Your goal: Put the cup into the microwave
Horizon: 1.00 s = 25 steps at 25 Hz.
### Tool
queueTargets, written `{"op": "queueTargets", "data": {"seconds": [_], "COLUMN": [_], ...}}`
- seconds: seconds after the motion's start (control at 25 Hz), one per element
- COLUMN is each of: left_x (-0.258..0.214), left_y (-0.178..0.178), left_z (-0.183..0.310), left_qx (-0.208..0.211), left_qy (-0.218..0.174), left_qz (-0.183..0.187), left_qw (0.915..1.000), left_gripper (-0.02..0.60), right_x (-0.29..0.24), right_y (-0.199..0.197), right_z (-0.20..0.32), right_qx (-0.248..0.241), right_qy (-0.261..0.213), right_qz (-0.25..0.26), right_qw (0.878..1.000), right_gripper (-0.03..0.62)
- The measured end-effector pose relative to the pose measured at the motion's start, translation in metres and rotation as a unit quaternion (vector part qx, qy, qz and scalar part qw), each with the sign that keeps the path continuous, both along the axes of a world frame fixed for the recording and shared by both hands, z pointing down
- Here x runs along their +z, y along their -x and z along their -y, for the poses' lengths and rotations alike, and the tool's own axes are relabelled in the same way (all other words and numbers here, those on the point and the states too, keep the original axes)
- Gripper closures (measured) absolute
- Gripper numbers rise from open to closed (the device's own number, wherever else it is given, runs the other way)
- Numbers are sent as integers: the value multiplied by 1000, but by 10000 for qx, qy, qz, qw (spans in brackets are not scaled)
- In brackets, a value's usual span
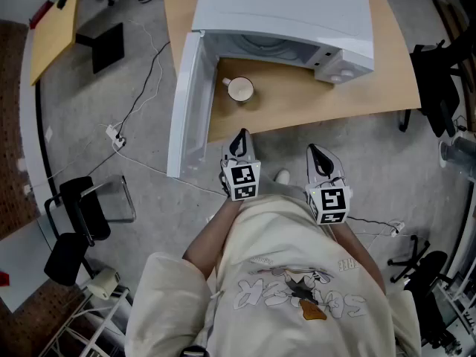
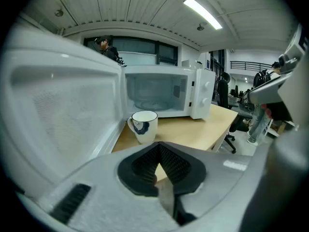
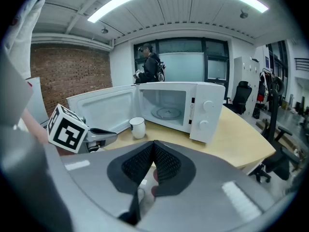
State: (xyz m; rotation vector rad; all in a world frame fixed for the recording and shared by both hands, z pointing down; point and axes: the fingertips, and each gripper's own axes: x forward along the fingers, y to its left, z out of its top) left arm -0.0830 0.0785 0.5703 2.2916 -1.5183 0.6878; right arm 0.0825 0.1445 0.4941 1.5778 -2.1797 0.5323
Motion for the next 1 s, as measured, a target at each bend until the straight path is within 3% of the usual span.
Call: {"op": "queueTargets", "data": {"seconds": [0.24,0.4,0.64,1.0], "left_x": [-58,-73,-80,-91], "left_y": [-23,-26,-23,-14], "left_z": [-103,-142,-163,-168], "left_qx": [-63,137,245,-69], "left_qy": [43,146,88,-104], "left_qz": [-215,-99,-130,-300], "left_qw": [9997,9998,9996,9995], "left_gripper": [578,578,578,578], "right_x": [0,0,-4,-17], "right_y": [-4,6,17,16], "right_z": [-69,-92,-100,-117], "right_qx": [-292,-379,-265,-337], "right_qy": [67,88,-84,-305], "right_qz": [184,325,770,721], "right_qw": [9994,9987,9966,9964], "right_gripper": [589,589,588,542]}}
